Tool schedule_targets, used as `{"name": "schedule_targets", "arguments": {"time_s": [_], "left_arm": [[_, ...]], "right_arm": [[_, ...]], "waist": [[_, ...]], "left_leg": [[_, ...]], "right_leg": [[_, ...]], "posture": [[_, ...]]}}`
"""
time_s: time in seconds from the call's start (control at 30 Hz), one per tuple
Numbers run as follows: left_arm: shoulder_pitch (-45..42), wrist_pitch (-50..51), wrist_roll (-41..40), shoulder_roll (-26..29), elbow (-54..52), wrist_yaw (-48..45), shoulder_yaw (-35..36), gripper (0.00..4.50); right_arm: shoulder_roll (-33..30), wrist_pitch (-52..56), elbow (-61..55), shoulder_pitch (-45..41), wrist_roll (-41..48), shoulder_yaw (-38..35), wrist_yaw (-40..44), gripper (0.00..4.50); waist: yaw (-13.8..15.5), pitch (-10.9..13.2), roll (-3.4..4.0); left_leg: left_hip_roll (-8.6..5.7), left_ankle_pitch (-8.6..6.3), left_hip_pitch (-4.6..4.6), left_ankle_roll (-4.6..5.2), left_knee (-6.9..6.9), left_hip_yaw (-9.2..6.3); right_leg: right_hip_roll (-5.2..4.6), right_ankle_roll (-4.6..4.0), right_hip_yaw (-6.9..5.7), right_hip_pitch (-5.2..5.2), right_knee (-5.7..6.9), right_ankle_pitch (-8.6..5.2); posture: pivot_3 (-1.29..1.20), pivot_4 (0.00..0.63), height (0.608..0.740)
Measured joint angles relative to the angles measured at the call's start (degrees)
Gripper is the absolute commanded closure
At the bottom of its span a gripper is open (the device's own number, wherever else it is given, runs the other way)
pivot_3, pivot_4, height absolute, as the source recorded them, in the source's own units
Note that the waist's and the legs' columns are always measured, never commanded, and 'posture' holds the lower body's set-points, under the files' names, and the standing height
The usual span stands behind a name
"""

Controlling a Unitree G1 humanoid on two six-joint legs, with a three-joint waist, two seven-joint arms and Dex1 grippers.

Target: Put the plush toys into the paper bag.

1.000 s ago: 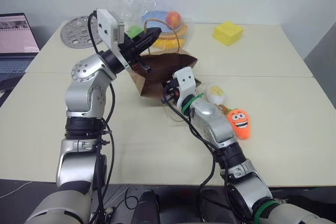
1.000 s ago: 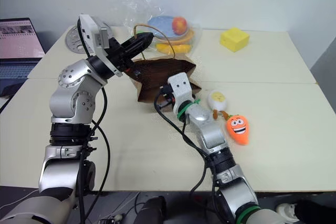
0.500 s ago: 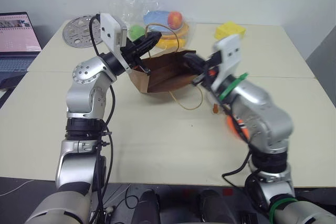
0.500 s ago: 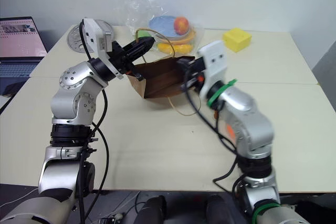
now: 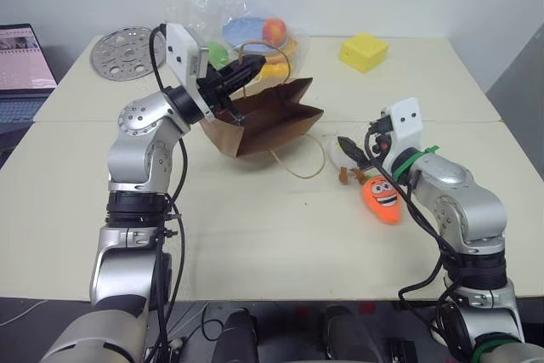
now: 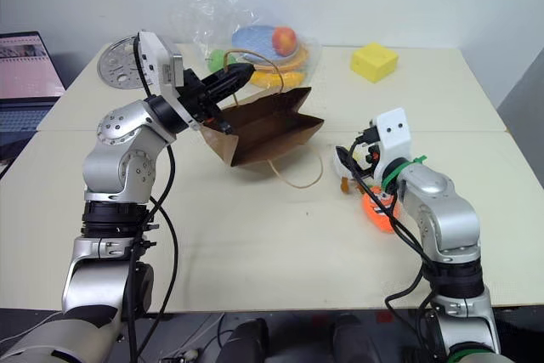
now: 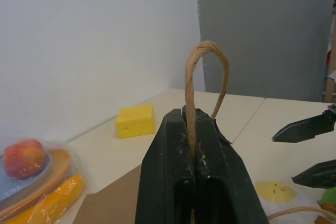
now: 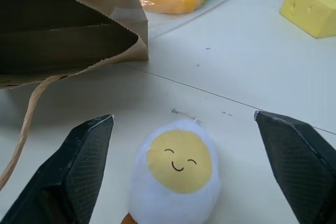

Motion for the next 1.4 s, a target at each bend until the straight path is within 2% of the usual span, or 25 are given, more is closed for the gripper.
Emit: {"name": "schedule_targets", "arguments": {"time_s": [0.43, 0.47, 0.5, 0.87, 1.03, 1.2, 1.3, 1.4], "left_arm": [[0.5, 1.0, -0.2, 0.5, -0.8, 0.0, 0.0, 4.50], [0.5, 1.0, -0.3, 0.5, -0.8, 0.1, 0.0, 4.50], [0.5, 1.0, -0.3, 0.5, -0.8, 0.1, 0.0, 4.50], [0.5, 1.0, -0.3, 0.5, -0.8, -0.1, 0.0, 4.50], [0.5, 1.0, -0.3, 0.5, -0.8, -0.2, 0.0, 4.50], [0.5, 1.0, -0.3, 0.4, -0.9, -0.2, 0.0, 4.50], [0.8, 1.0, -0.4, 0.5, -1.1, -0.2, -0.1, 4.50], [0.8, 1.0, -0.4, 0.4, -1.1, -0.3, -0.2, 4.50]], "right_arm": [[0.7, 4.8, 0.5, 3.9, -0.5, 3.0, -3.0, 0.01], [0.6, 4.5, 0.6, 3.9, -0.6, 3.0, -3.1, 0.38], [0.5, 4.0, 1.0, 3.9, -0.7, 3.0, -3.0, 0.54], [-0.9, 0.7, 2.3, 4.8, -2.2, 3.1, -2.4, 4.48], [-1.0, -0.7, 2.3, 4.8, -2.2, 3.1, -2.2, 4.48], [-3.6, -7.6, -1.0, 3.5, -1.4, 1.1, 0.4, 4.48], [-5.0, -5.1, -5.3, 2.9, 3.8, -2.5, 3.6, 4.48], [-6.8, 1.8, -9.1, -1.3, 10.8, -5.4, 6.2, 4.48]], "waist": [[0.5, 0.0, 0.00], [0.5, 0.0, 0.00], [0.5, 0.0, 0.00], [0.9, 0.0, 0.00], [0.9, 0.0, 0.00], [1.0, 0.0, 0.00], [1.0, 0.0, 0.00], [0.9, 0.0, 0.00]], "left_leg": [[0.00, 0.00, -0.01, 0.00, 0.01, 0.00], [0.00, 0.00, -0.01, 0.00, 0.01, 0.00], [0.00, 0.00, -0.01, 0.00, 0.01, 0.00], [0.00, 0.00, -0.01, 0.00, 0.01, 0.01], [0.00, 0.00, -0.01, 0.00, 0.01, 0.00], [0.00, 0.00, -0.01, 0.00, 0.02, 0.00], [0.00, 0.00, -0.01, 0.00, 0.02, 0.00], [0.00, 0.00, 0.00, 0.00, 0.03, -0.01]], "right_leg": [[0.00, 0.00, 0.00, -0.01, 0.00, 0.00], [0.00, 0.00, 0.00, -0.01, 0.00, 0.00], [0.00, 0.00, 0.00, 0.00, 0.00, 0.00], [0.00, 0.00, 0.00, 0.00, 0.00, 0.00], [0.00, 0.00, 0.00, 0.00, 0.00, 0.00], [0.00, 0.00, -0.02, 0.00, -0.01, 0.00], [0.00, 0.00, -0.02, 0.01, -0.01, 0.00], [0.00, 0.00, -0.02, 0.02, 0.02, 0.00]], "posture": [[0.00, 0.150, 0.740], [0.00, 0.150, 0.740], [0.00, 0.150, 0.740], [0.00, 0.150, 0.740], [0.00, 0.150, 0.740], [0.00, 0.150, 0.740], [0.00, 0.150, 0.740], [0.00, 0.150, 0.740]]}}
